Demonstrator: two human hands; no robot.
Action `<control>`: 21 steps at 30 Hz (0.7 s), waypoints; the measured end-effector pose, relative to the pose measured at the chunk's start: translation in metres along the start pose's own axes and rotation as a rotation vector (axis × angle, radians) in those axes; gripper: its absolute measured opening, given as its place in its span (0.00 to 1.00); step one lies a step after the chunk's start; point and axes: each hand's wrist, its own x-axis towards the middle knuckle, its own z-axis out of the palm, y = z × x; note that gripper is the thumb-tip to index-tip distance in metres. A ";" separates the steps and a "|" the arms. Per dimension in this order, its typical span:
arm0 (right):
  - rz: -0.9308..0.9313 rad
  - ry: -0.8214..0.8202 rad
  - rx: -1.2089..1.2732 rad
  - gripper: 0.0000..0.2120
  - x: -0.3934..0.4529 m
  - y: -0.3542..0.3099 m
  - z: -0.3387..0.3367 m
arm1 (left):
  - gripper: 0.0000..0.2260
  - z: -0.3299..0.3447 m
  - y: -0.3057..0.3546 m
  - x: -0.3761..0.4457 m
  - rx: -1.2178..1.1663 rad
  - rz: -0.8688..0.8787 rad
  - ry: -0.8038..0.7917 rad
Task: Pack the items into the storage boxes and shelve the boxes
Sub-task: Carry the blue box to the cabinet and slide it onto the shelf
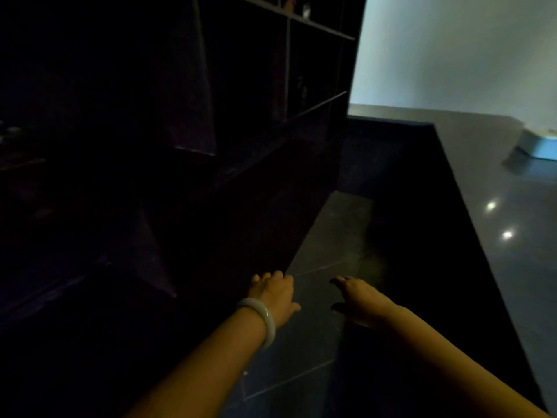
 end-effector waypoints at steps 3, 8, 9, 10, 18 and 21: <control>0.090 0.002 0.016 0.32 0.029 0.044 -0.018 | 0.22 -0.017 0.019 0.063 0.050 0.056 -0.002; 0.160 -0.009 0.017 0.32 0.104 0.112 -0.057 | 0.22 -0.044 0.030 0.193 0.127 0.155 0.026; 0.177 -0.003 0.027 0.32 0.122 0.126 -0.070 | 0.23 -0.053 0.032 0.222 0.142 0.175 0.032; 0.191 0.001 0.038 0.31 0.137 0.137 -0.083 | 0.23 -0.061 0.034 0.249 0.155 0.192 0.030; 0.384 0.077 0.085 0.31 0.232 0.248 -0.165 | 0.23 -0.133 0.100 0.445 0.271 0.427 0.057; 0.467 0.099 0.079 0.27 0.257 0.300 -0.185 | 0.23 -0.149 0.142 0.509 0.318 0.509 0.075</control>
